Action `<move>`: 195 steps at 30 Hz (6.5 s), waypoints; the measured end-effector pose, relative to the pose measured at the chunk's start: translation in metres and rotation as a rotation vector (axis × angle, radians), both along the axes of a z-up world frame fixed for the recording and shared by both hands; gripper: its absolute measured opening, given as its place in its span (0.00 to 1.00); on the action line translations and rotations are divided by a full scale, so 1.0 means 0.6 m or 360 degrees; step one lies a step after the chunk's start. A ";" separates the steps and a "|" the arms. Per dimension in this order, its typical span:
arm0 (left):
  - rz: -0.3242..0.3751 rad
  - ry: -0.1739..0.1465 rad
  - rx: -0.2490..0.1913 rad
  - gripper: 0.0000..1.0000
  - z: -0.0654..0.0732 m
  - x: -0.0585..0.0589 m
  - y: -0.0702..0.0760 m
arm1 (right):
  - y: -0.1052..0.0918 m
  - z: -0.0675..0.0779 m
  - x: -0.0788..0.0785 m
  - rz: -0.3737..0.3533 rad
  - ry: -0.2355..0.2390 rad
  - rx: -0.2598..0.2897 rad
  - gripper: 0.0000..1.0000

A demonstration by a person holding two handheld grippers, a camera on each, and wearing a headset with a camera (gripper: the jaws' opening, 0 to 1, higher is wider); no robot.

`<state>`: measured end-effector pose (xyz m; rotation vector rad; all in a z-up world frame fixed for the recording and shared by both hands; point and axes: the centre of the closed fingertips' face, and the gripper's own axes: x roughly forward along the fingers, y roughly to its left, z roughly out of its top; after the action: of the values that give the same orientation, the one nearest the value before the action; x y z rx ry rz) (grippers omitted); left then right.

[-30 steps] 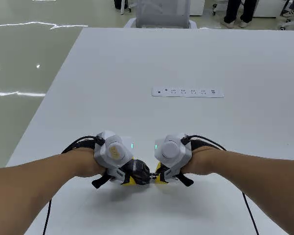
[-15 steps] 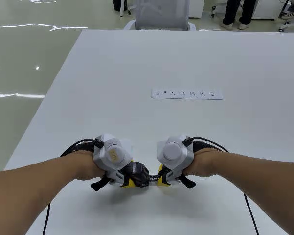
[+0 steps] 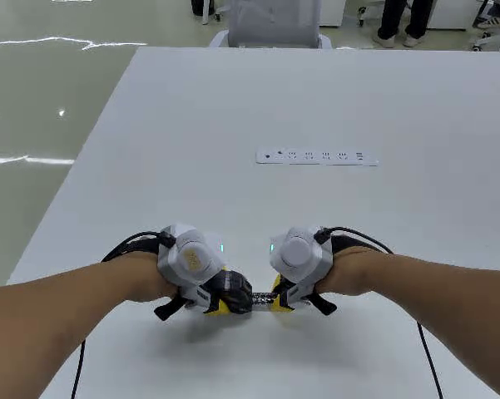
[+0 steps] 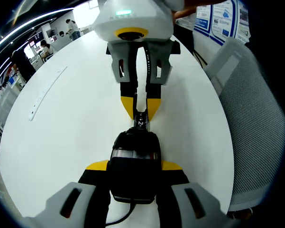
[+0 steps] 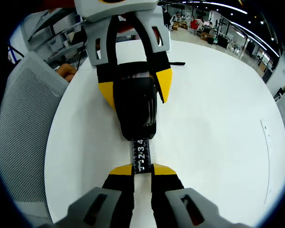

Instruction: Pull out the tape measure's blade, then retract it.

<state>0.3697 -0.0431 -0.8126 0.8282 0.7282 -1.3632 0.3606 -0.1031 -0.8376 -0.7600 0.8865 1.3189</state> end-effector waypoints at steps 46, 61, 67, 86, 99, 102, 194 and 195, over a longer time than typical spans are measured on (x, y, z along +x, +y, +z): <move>0.0022 0.0007 -0.0001 0.33 -0.002 0.003 -0.004 | -0.031 0.000 -0.001 0.0010 -0.0006 -0.0040 0.12; 0.0026 0.0003 -0.0007 0.33 -0.001 0.000 -0.002 | -0.049 0.000 -0.004 -0.0014 -0.0003 -0.0063 0.12; 0.0025 0.0005 -0.0012 0.33 0.000 0.000 -0.002 | -0.057 0.000 -0.005 -0.0013 -0.0007 -0.0076 0.12; 0.0025 0.0012 -0.0021 0.33 0.000 0.001 -0.002 | -0.070 0.000 -0.003 -0.0021 0.0006 -0.0084 0.12; 0.0026 0.0014 -0.0018 0.33 0.000 0.002 -0.002 | -0.080 0.000 -0.004 -0.0043 0.0009 -0.0074 0.12; 0.0026 0.0011 -0.0017 0.33 0.000 0.003 -0.002 | -0.081 0.000 -0.004 -0.0046 0.0006 -0.0075 0.12; 0.0030 0.0019 -0.0019 0.33 -0.001 0.002 -0.003 | -0.153 -0.001 -0.011 -0.0111 0.0034 -0.0116 0.12; 0.0027 0.0016 -0.0017 0.33 -0.001 0.002 -0.003 | -0.154 0.000 -0.012 -0.0111 0.0035 -0.0117 0.12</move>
<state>0.3709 -0.0451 -0.8130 0.8056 0.7336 -1.3556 0.3536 -0.1955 -0.8379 -0.7661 0.9750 1.2408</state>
